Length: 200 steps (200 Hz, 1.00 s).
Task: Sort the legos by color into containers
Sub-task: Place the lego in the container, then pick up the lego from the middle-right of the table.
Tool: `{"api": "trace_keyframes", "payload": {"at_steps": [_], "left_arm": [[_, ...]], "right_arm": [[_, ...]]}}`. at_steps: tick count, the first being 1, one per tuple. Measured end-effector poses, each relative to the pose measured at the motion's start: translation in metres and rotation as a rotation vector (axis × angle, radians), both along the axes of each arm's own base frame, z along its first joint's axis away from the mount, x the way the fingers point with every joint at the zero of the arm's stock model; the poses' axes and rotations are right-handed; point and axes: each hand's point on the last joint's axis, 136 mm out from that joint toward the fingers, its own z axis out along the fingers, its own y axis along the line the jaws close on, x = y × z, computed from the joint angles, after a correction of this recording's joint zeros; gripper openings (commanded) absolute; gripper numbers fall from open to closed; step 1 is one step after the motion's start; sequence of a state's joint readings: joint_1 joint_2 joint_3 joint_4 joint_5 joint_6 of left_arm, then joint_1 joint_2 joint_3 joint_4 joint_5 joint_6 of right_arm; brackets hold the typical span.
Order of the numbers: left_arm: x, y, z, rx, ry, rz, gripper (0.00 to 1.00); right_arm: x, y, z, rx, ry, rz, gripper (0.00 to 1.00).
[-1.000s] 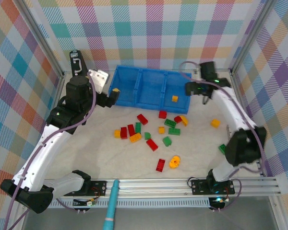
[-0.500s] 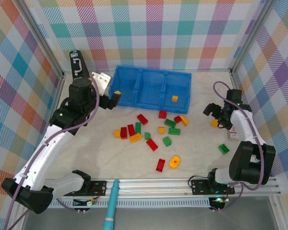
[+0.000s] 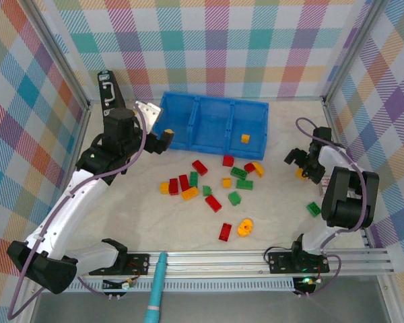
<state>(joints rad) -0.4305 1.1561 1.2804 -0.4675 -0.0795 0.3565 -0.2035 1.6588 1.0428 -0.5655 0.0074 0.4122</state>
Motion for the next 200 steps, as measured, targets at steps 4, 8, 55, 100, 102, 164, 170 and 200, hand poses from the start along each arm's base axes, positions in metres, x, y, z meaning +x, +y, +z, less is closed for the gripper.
{"api": "trace_keyframes", "payload": {"at_steps": [4,8,55,100,102,164,170,200], "left_arm": [[0.0,0.0,0.0,0.001,0.0,0.001,1.0],[0.0,0.001,0.0,0.001,-0.001,0.004,1.0],[0.002,0.003,0.0,0.006,-0.005,0.017,1.0],[0.005,0.005,-0.002,0.018,-0.001,0.037,1.0],[0.005,0.006,-0.002,0.018,-0.001,0.039,1.0],[0.007,0.007,-0.003,0.021,-0.005,0.049,1.0],[0.008,0.007,-0.003,0.022,-0.003,0.05,1.0],[0.008,0.007,-0.004,0.023,-0.001,0.05,1.0]], "right_arm": [[0.001,-0.001,-0.002,-0.003,0.005,-0.001,0.97],[0.001,-0.002,-0.003,-0.009,0.009,-0.002,0.96],[0.008,-0.008,-0.016,-0.029,0.043,0.003,0.66],[0.011,-0.009,-0.017,-0.036,0.03,0.009,0.48],[0.011,-0.009,-0.017,-0.037,0.03,0.013,0.47],[0.014,-0.006,-0.006,-0.03,-0.019,0.055,0.39],[0.015,-0.004,0.0,-0.031,-0.029,0.064,0.39],[0.044,0.007,0.066,-0.073,-0.165,0.138,0.4]]}}
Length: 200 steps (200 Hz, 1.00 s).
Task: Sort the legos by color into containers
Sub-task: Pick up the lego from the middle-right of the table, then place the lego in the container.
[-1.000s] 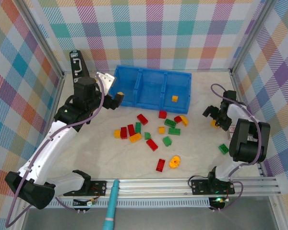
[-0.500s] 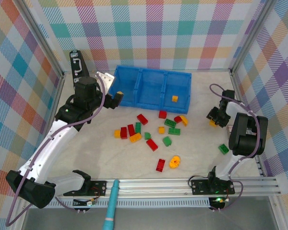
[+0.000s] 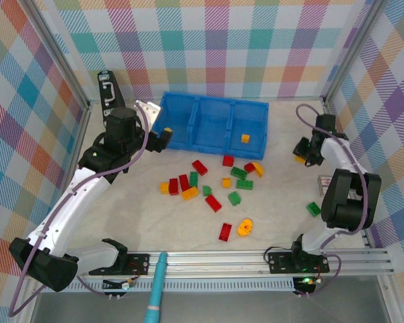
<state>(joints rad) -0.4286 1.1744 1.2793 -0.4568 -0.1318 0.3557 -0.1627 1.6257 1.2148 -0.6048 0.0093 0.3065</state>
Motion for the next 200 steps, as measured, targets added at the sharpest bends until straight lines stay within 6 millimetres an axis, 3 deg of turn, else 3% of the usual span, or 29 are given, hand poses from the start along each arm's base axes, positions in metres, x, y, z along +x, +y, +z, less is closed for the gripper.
{"api": "trace_keyframes", "payload": {"at_steps": [17,37,55,75,96,123,157,200], "left_arm": [[0.0,0.0,0.0,0.0,0.0,0.0,1.0],[0.0,0.0,0.0,0.0,-0.001,0.0,1.0],[0.0,0.0,0.0,-0.001,-0.001,0.0,1.0],[-0.001,0.0,0.001,-0.004,-0.002,0.0,1.0],[-0.002,0.001,0.004,-0.007,-0.008,0.0,1.0],[-0.007,0.003,0.012,-0.017,-0.03,0.001,1.0],[-0.014,0.006,0.022,-0.03,-0.057,0.0,1.0],[-0.015,0.004,0.022,-0.035,-0.055,-0.014,1.0]], "right_arm": [[0.028,0.021,0.056,-0.031,-0.134,0.081,0.4],[0.048,0.057,0.106,-0.047,-0.256,0.184,0.41],[0.055,0.089,0.133,-0.051,-0.313,0.268,0.41],[0.063,0.125,0.143,-0.052,-0.336,0.362,0.41],[0.072,0.159,0.13,-0.041,-0.317,0.446,0.41],[0.079,0.188,0.087,-0.035,-0.231,0.518,0.42],[0.084,0.204,0.042,-0.039,-0.141,0.561,0.42],[0.097,0.212,0.019,-0.073,-0.111,0.583,0.46]]}}
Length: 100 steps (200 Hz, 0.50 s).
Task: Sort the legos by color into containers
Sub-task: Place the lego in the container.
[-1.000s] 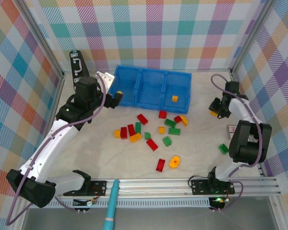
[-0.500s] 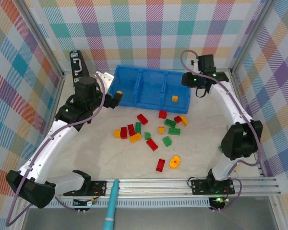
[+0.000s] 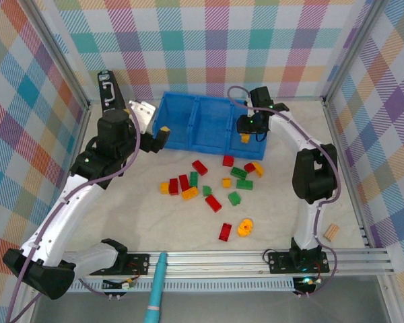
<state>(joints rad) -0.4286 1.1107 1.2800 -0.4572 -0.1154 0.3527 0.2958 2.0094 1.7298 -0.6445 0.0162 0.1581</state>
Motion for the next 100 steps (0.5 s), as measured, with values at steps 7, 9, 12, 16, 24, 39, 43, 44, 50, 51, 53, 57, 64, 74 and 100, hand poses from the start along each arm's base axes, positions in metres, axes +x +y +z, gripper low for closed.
{"api": "trace_keyframes", "payload": {"at_steps": [7,9,12,16,24,39,43,44,50,51,53,57,64,74,100], "left_arm": [[0.0,0.0,0.0,0.0,0.001,-0.002,1.0],[0.0,0.0,0.0,-0.001,0.0,-0.002,1.0],[0.0,0.0,0.0,0.0,0.0,-0.002,1.0],[0.0,0.0,0.0,0.0,0.001,-0.003,1.0],[0.0,0.0,0.0,-0.001,0.0,-0.003,1.0],[0.0,0.0,0.0,0.0,0.0,-0.003,1.0],[0.0,0.0,0.0,0.0,0.0,-0.003,1.0],[0.0,0.0,0.0,0.0,0.0,-0.003,1.0],[0.0,0.0,0.0,0.002,-0.001,-0.003,1.0],[0.0,0.0,0.0,0.002,-0.001,-0.004,1.0],[0.0,0.0,0.0,0.002,-0.001,-0.004,1.0],[0.0,0.0,0.0,0.003,-0.001,-0.003,1.0],[0.0,0.0,0.0,0.003,-0.001,-0.003,1.0],[0.0,0.0,0.0,0.003,-0.001,-0.004,1.0],[0.0,0.0,0.0,0.004,-0.001,-0.004,1.0]], "right_arm": [[0.003,0.0,-0.002,-0.006,0.0,0.002,0.47],[0.003,0.0,-0.004,-0.009,0.001,0.003,0.48],[0.004,0.0,-0.005,-0.01,0.002,0.003,0.48],[0.005,0.0,-0.006,-0.016,0.001,0.005,0.49],[0.007,0.0,-0.011,-0.024,0.005,0.005,0.49],[0.008,-0.001,-0.018,-0.037,0.015,0.005,0.51],[0.008,-0.001,-0.019,-0.039,0.017,0.006,0.52],[0.008,-0.001,-0.02,-0.04,0.018,0.005,0.52],[0.007,-0.001,-0.021,-0.043,0.021,0.007,0.52],[0.007,-0.001,-0.021,-0.044,0.021,0.007,0.52],[0.007,-0.001,-0.022,-0.044,0.022,0.007,0.52],[0.007,-0.001,-0.022,-0.045,0.023,0.008,0.53],[0.007,0.0,-0.022,-0.046,0.022,0.009,0.52],[0.007,0.0,-0.022,-0.047,0.022,0.014,0.51],[0.004,0.0,-0.023,-0.056,0.031,0.026,0.5]]}}
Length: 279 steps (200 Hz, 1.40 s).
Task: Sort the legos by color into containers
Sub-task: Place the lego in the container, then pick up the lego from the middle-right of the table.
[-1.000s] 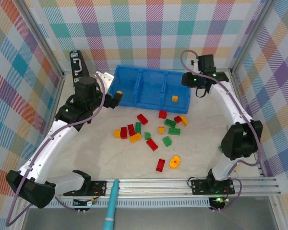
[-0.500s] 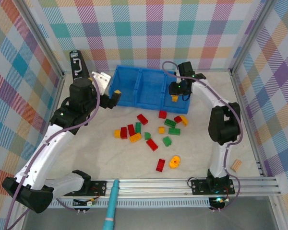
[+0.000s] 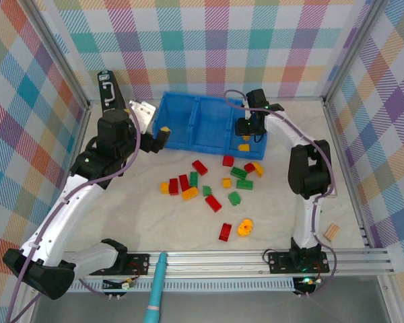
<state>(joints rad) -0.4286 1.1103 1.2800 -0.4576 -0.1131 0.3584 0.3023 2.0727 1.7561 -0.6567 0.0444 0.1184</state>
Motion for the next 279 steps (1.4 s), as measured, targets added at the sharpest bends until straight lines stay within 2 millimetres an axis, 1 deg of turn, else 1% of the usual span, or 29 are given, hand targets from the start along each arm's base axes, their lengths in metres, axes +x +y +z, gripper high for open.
{"api": "trace_keyframes", "payload": {"at_steps": [20,33,54,79,92,100,108,124,138,157,171,190,222,261,279], "left_arm": [[0.0,0.0,0.0,0.002,-0.001,-0.001,1.0],[0.0,0.0,0.0,0.002,-0.001,-0.001,1.0],[0.0,0.0,0.0,0.002,-0.001,-0.001,1.0],[0.0,0.0,0.0,0.002,-0.001,-0.001,1.0],[0.0,0.0,0.0,0.002,-0.001,-0.001,1.0],[0.0,0.0,0.0,0.002,-0.001,-0.001,1.0],[0.0,0.0,0.0,0.002,-0.001,-0.002,1.0],[0.0,0.0,0.0,0.002,0.0,-0.002,1.0],[0.0,-0.001,0.0,0.0,0.001,-0.008,1.0],[0.0,-0.003,-0.001,-0.002,0.003,-0.014,1.0],[0.0,-0.003,-0.001,-0.003,0.006,-0.019,1.0],[0.002,-0.005,-0.005,0.0,0.016,-0.022,1.0],[0.006,-0.008,-0.013,0.01,0.042,-0.026,1.0],[0.006,-0.008,-0.015,0.013,0.047,-0.025,1.0],[0.006,-0.008,-0.015,0.013,0.046,-0.025,1.0]], "right_arm": [[-0.005,-0.001,0.002,-0.003,0.007,0.002,0.51],[-0.016,-0.005,0.006,-0.008,0.01,0.004,0.52],[-0.043,-0.015,0.022,-0.023,0.004,0.003,0.55],[-0.081,-0.029,0.044,-0.035,-0.022,0.002,0.57],[-0.099,-0.036,0.049,-0.044,-0.028,0.005,0.58],[-0.109,-0.04,0.048,-0.053,-0.024,0.007,0.59],[-0.118,-0.043,0.044,-0.061,-0.014,0.013,0.6],[-0.133,-0.048,0.029,-0.089,0.029,0.041,0.61],[-0.144,-0.052,0.013,-0.118,0.067,0.074,0.62],[-0.154,-0.057,-0.002,-0.157,0.114,0.111,0.62],[-0.155,-0.059,-0.01,-0.185,0.13,0.136,0.61],[-0.158,-0.062,-0.024,-0.217,0.162,0.166,0.59],[-0.158,-0.064,-0.051,-0.252,0.224,0.194,0.59],[-0.153,-0.064,-0.073,-0.272,0.254,0.2,0.59],[-0.148,-0.064,-0.084,-0.282,0.267,0.2,0.56]]}}
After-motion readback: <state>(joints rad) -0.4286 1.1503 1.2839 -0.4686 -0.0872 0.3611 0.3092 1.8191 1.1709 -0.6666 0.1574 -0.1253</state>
